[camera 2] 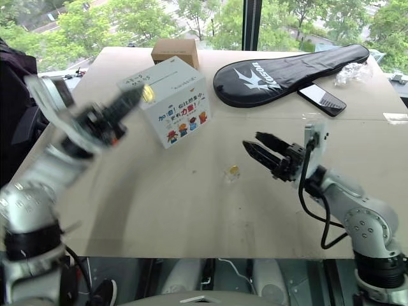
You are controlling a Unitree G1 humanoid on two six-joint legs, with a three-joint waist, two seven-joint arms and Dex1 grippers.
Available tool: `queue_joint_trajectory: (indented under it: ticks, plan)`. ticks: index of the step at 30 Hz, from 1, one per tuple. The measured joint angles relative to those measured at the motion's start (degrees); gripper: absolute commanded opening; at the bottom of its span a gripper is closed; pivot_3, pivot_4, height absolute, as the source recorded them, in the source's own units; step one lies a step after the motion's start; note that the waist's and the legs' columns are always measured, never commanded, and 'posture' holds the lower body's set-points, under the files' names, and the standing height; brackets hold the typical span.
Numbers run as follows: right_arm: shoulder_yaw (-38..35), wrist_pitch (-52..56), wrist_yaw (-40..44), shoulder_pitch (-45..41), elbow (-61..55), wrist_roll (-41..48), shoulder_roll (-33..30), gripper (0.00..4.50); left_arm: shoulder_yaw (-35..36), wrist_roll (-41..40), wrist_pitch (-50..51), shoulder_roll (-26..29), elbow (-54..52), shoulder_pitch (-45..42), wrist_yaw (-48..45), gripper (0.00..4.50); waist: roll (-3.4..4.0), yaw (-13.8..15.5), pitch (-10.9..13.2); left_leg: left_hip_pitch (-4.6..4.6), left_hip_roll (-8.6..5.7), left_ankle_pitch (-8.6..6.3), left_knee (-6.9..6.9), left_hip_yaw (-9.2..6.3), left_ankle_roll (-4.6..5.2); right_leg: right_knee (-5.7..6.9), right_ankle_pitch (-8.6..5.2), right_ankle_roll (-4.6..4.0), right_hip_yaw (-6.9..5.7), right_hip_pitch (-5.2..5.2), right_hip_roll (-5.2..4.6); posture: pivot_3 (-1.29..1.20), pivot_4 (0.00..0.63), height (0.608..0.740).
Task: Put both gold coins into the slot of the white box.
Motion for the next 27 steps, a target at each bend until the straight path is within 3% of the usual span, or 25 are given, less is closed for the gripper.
queue_joint_trajectory:
  ticks: [3, 9, 13, 14, 17, 23, 27]
  plan:
    - [1.57, -6.18, 7.87, -2.07, 0.86, -8.39, -2.09, 3.26, -4.17, 12.37, -3.01, 5.72, 7.04, -10.60, -5.11, 0.00, 0.00, -0.20, 0.00, 0.03, -0.02, 0.00, -0.03, 0.16, 0.01, -0.07, 0.04, 0.07, 0.11, 0.00, 0.00, 0.00, 0.150, 0.740]
    - [2.81, -8.63, 11.40, -9.42, 2.84, -13.96, -2.92, 3.26, -13.95, 29.83, -6.67, 9.94, 26.80, -22.67, -17.58, 0.00, -0.05, -0.70, 0.04, -0.06, 0.03, 0.00, -0.11, 0.10, -0.01, 0.00, 0.01, 0.12, 0.02, -0.18, 0.02, 0.00, 0.150, 0.740]
    - [3.13, -8.96, 11.64, -10.39, 3.07, -15.19, -2.60, 3.26, -17.92, 38.39, -10.44, 9.94, 40.90, -28.41, -25.38, 0.00, -0.08, -0.69, 0.06, -0.28, 0.05, 0.02, -0.10, 0.04, -0.04, -0.03, -0.05, 0.21, -0.02, -0.28, -0.05, 0.00, 0.150, 0.740]
    - [3.74, -9.10, 11.61, -10.65, 3.05, -16.23, -1.75, 3.26, -20.30, 43.04, -12.54, 8.55, 51.41, -34.39, -29.25, 0.00, -0.09, -0.51, 0.05, -0.83, 0.03, 0.11, 0.04, -0.05, -0.20, 0.01, -0.05, 0.24, -0.31, -0.73, -0.07, 0.00, 0.150, 0.740]
    - [4.64, -9.09, 11.51, -10.36, 3.06, -17.01, -0.97, 3.26, -21.41, 47.60, -15.98, 6.46, 62.00, -38.99, -35.03, 0.00, -0.12, -0.32, 0.07, -1.01, -0.08, 0.14, 0.06, 0.01, -0.24, 0.07, -0.06, 0.27, -0.33, -0.88, -0.21, 0.00, 0.150, 0.740]
    - [4.65, -8.86, 10.48, -10.34, 1.77, -17.22, -0.21, 3.26, -22.17, 56.51, -23.75, 3.56, 78.62, -46.49, -40.59, 0.00, -0.20, -0.36, 0.12, -1.05, -0.09, -0.01, 0.07, -0.04, 0.02, 0.08, -0.08, 0.29, -0.42, -0.91, -0.25, 0.00, 0.150, 0.740]
    - [4.63, -8.81, 9.70, -10.12, 0.32, -17.22, 0.11, 3.26, -21.64, 59.64, -26.27, 3.54, 82.65, -48.41, -43.15, 0.00, -0.20, -0.70, 0.12, -1.02, -0.06, -0.02, 0.07, -0.06, 0.03, 0.15, -0.08, 0.29, -0.46, -0.91, -0.25, 0.00, 0.150, 0.740]
